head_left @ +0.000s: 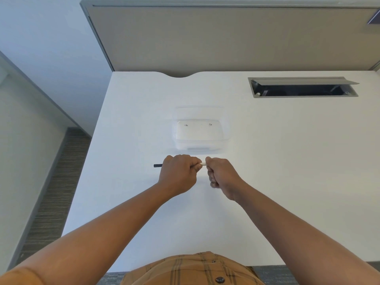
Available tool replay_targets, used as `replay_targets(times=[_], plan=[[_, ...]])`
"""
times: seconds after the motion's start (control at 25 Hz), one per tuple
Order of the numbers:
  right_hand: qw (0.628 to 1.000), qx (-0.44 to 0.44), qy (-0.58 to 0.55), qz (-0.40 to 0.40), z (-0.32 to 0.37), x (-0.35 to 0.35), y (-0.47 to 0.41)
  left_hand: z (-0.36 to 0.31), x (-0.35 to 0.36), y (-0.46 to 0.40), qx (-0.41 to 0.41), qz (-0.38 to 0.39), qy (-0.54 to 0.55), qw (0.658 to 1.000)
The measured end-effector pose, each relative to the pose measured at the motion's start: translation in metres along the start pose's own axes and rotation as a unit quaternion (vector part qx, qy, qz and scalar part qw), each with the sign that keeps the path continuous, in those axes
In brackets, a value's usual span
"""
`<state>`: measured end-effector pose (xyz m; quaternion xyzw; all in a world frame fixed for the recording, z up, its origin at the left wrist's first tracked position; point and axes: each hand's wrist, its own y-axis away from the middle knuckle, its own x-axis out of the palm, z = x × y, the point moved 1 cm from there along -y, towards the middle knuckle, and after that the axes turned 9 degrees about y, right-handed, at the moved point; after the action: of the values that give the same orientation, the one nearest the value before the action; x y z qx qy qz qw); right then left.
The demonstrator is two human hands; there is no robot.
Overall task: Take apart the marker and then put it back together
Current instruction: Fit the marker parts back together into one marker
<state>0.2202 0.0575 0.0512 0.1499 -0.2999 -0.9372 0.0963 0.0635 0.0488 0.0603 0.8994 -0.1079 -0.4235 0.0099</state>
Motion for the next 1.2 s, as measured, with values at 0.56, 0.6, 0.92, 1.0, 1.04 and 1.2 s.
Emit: replay_targets(times=[0.56,0.6,0.92,1.0,1.04,1.2], plan=[[0.989,-0.099,0.096,-0.061,-0.006,-0.003,0.001,-0.001,0.003,0.0,0.024,-0.021,-0.026,0.999],[0.997,-0.055,0.047,-0.034,-0.006,-0.001,0.001,-0.001,0.003,0.001,0.043,-0.035,-0.058,0.997],[0.986,-0.098,0.13,-0.021,-0.012,-0.016,-0.001,-0.001,0.002,-0.003,0.02,0.069,0.017,0.997],[0.984,-0.095,0.142,-0.041,-0.015,-0.025,-0.005,0.007,-0.001,-0.006,-0.008,0.085,0.022,0.996],[0.984,-0.09,0.142,-0.051,-0.016,-0.031,-0.006,0.013,-0.003,-0.007,-0.021,0.083,0.023,0.996],[0.989,-0.075,0.105,-0.073,-0.022,-0.046,-0.011,0.039,-0.014,-0.008,-0.089,0.072,0.096,0.989]])
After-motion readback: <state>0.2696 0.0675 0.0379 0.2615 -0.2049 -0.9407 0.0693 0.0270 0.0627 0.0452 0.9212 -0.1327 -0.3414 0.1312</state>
